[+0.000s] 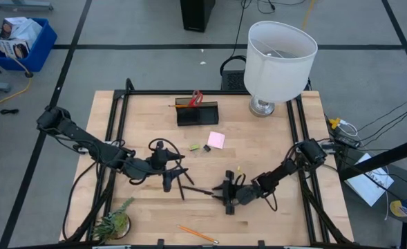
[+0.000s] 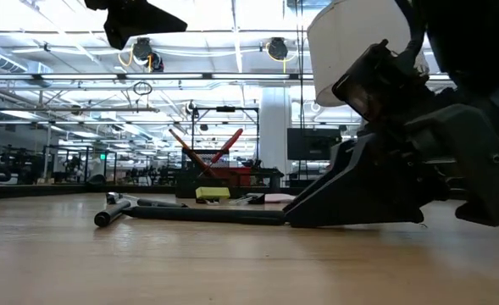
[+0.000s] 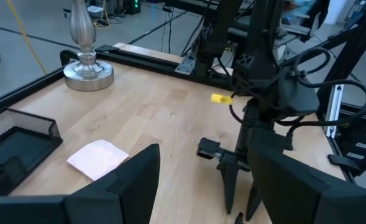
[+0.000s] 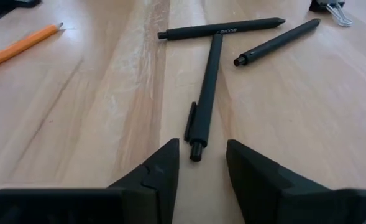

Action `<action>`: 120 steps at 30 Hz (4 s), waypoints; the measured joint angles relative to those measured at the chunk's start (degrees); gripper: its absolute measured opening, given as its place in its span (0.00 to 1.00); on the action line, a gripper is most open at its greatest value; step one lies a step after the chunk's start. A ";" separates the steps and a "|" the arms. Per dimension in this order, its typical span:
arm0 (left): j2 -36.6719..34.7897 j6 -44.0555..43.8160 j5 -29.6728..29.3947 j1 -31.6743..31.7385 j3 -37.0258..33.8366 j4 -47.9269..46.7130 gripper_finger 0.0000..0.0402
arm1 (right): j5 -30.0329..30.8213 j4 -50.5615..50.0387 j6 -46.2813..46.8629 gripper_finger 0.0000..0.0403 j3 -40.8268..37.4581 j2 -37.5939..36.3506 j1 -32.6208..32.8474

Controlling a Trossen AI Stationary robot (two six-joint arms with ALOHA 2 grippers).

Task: Pick and place office supplies into organizer
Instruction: Put the black pen into the black desk organizer

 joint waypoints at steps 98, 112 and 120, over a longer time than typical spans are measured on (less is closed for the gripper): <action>10.49 -13.81 44.54 17.85 -0.02 -8.44 0.63 | -15.74 -40.46 -6.82 0.02 5.51 -29.07 -8.00; 17.34 -16.72 51.19 16.79 0.04 2.05 0.63 | -16.76 -38.56 -8.92 0.02 5.51 -29.07 -9.41; 18.58 -17.79 51.03 16.74 0.00 2.05 0.63 | -18.25 -36.46 -10.01 0.02 5.51 -29.07 -9.92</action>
